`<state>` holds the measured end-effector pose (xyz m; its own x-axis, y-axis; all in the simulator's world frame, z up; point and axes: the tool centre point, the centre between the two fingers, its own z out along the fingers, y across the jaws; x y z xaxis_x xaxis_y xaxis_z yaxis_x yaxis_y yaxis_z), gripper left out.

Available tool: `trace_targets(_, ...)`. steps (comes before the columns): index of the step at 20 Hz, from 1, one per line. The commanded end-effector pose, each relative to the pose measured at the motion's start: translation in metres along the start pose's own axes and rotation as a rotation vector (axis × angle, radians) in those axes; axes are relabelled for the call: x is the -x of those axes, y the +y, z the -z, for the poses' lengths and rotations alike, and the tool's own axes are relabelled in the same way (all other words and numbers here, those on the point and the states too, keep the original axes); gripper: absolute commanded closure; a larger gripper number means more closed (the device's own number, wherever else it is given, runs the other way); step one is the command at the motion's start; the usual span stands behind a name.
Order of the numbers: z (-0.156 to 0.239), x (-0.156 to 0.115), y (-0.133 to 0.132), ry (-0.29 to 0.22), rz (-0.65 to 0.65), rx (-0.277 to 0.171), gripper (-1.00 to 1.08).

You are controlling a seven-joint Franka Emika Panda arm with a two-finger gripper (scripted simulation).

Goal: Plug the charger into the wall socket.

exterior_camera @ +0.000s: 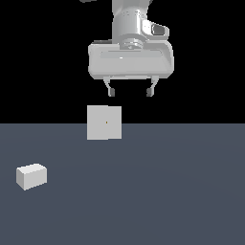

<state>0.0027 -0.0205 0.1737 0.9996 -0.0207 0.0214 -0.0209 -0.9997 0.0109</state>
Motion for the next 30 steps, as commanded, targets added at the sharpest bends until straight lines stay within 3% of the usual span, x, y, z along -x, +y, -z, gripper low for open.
trace_targets(1, 0.0, 0.0, 0.0, 0.0, 0.0, 0.0, -0.92)
trace_targets(7, -0.004, 0.001, -0.008, 0.004, 0.038, -0.003, -0.92)
trace_targets(13, -0.017, 0.005, -0.032, 0.015, 0.151, -0.012, -0.92)
trace_targets(20, -0.043, 0.021, -0.08, 0.037, 0.378, -0.03, -0.92)
trace_targets(30, -0.084, 0.069, -0.145, 0.073, 0.748, -0.06, -0.92)
